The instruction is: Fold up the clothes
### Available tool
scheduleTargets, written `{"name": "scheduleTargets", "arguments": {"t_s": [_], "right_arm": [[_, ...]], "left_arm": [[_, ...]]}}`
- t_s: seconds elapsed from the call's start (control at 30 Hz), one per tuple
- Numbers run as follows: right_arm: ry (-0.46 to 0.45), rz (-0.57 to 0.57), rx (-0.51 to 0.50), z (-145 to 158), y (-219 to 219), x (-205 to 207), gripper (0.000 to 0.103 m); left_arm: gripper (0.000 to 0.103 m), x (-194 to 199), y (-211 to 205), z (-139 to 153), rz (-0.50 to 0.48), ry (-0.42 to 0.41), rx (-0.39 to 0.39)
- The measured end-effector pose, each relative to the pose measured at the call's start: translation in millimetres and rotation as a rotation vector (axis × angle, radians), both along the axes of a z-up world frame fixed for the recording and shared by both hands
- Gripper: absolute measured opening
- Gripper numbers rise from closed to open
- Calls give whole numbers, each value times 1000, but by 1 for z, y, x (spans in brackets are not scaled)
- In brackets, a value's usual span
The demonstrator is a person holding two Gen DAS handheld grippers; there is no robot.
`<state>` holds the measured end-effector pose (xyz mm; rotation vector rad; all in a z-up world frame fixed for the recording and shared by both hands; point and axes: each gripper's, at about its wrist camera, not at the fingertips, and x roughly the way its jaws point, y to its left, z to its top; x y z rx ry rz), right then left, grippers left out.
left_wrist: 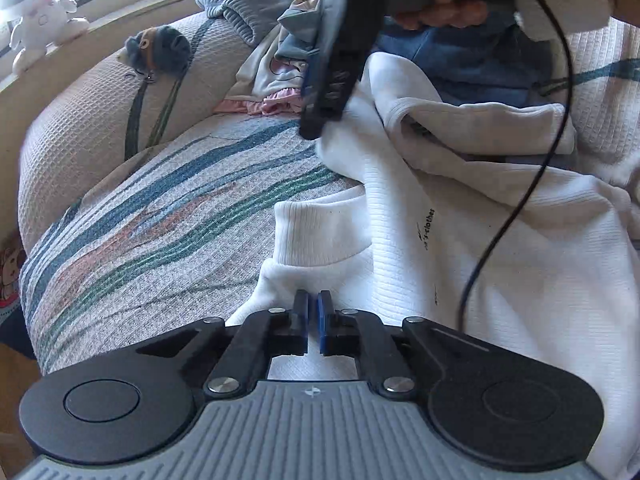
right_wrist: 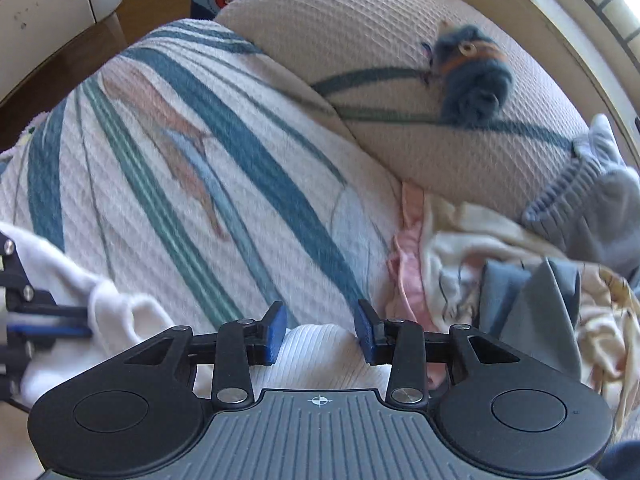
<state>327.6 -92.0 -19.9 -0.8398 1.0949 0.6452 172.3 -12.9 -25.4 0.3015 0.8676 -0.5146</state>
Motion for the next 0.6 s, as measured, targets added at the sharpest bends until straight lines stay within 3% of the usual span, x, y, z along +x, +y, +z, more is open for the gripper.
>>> {"name": "scheduleTargets", "arguments": {"t_s": [0.1,0.27,0.47,0.53,0.6], "right_arm": [[10,-40,1,6,-19,-10,38],[16,-14,-32,12,-41,-44,39],[20,-22,-35,22,-58,-79,26],[12,-12,-28,27,-60,-92,22],[10,-24,1,34,-66,-103,21]], "left_arm": [[3,-2,2,4,31,3,-15],[3,-5,6,10,92,10,-46],[3,-8,11,17,117,-6,-90],[12,-8,9,15,98,-2,-95],[34,-7,5,14,75,1,-104]]}}
